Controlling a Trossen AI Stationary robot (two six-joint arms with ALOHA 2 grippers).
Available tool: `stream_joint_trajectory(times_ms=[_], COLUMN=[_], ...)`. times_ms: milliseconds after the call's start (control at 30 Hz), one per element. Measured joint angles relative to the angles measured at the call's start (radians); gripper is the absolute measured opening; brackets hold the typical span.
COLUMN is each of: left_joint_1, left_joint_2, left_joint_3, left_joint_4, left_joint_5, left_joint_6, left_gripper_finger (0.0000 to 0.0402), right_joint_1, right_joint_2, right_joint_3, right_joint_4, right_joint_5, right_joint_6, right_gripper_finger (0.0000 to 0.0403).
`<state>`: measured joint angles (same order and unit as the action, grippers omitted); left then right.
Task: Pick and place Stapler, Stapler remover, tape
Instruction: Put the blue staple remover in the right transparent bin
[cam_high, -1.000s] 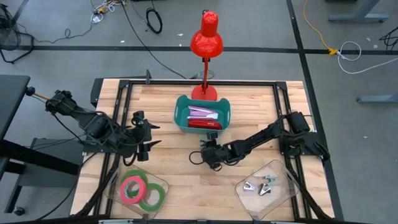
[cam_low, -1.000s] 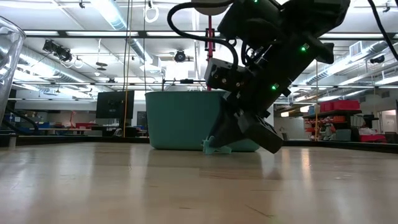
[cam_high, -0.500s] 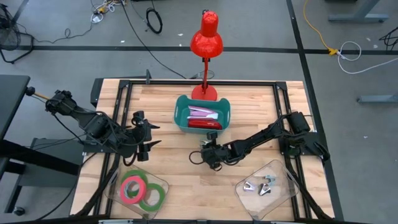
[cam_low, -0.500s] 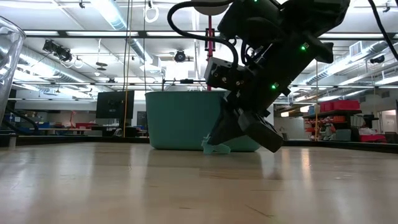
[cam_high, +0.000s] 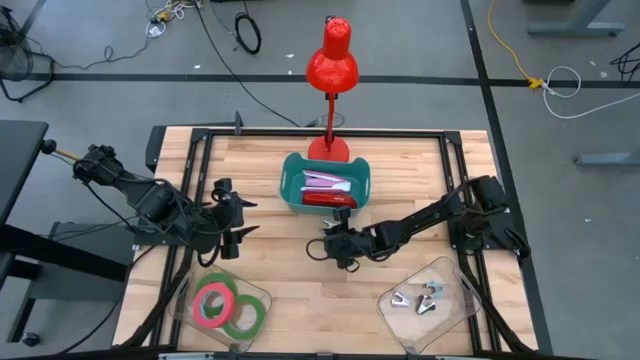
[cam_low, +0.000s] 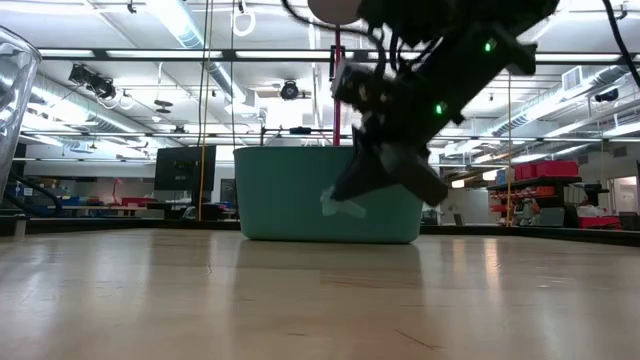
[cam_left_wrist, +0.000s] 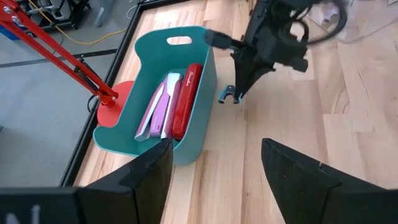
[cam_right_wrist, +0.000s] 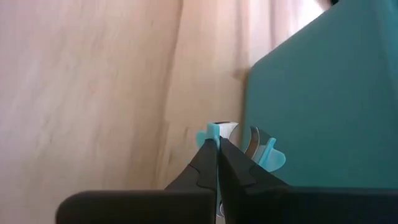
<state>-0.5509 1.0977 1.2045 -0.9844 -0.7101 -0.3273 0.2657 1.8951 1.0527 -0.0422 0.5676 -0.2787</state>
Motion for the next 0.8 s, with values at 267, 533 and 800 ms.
stream_joint_trajectory(times_ms=[267,533,800], left_joint_1=[0.000,0.000,0.000], left_joint_2=[0.000,0.000,0.000], left_joint_3=[0.000,0.000,0.000], left_joint_4=[0.000,0.000,0.001], left_joint_5=[0.000,0.000,0.000], left_joint_6=[0.001,0.001,0.001], left_gripper_finger=[0.0248,0.0248,0.0248], right_joint_1=[0.027,0.073,0.122], right_joint_2=[-0.076,-0.116,-0.241], right_joint_3=[0.000,0.000,0.000], right_joint_4=[0.004,0.005,0.003], right_joint_5=[-0.001,-0.110,-0.274], right_joint_6=[0.000,0.010,0.093], right_gripper_finger=[0.0001,0.0001,0.0001])
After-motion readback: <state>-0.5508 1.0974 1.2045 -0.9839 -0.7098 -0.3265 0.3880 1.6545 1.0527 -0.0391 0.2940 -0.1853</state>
